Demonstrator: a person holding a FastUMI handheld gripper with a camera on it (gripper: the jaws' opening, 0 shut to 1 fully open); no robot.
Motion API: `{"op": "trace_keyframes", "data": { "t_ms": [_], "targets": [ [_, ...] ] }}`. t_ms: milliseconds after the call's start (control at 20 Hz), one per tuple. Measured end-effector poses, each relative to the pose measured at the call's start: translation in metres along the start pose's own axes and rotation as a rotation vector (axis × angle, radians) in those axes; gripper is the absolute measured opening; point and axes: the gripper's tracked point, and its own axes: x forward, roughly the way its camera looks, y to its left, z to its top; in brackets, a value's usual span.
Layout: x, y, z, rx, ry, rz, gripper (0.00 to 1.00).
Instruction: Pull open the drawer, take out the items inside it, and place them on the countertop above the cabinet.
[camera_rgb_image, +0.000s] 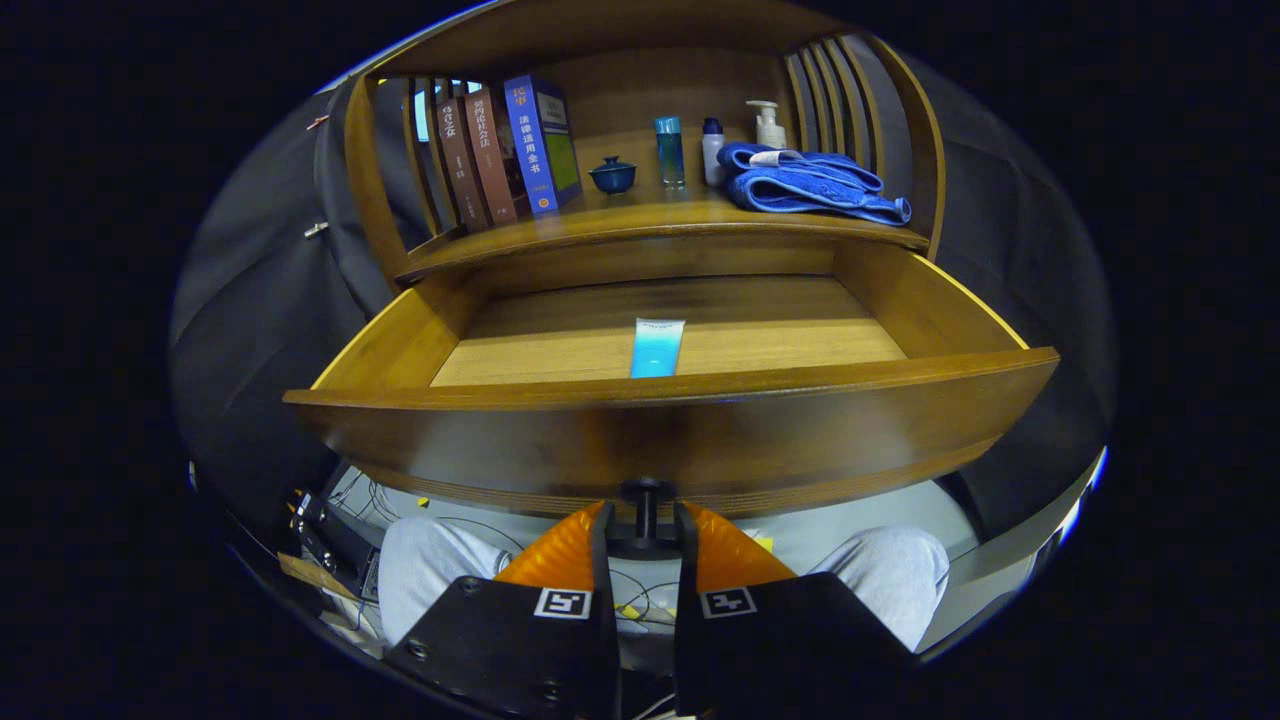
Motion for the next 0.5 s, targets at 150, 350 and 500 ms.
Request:
{"op": "trace_keyframes", "data": {
  "t_ms": [150, 350, 500],
  "targets": [
    [0.002, -0.001, -0.010, 0.018, 0.028, 0.003, 0.31],
    [-0.004, 0.007, -0.005, 0.030, 0.013, 0.029, 0.45],
    [-0.020, 0.023, 0.010, -0.015, -0.043, 0.072, 0.78]
  ]
}}
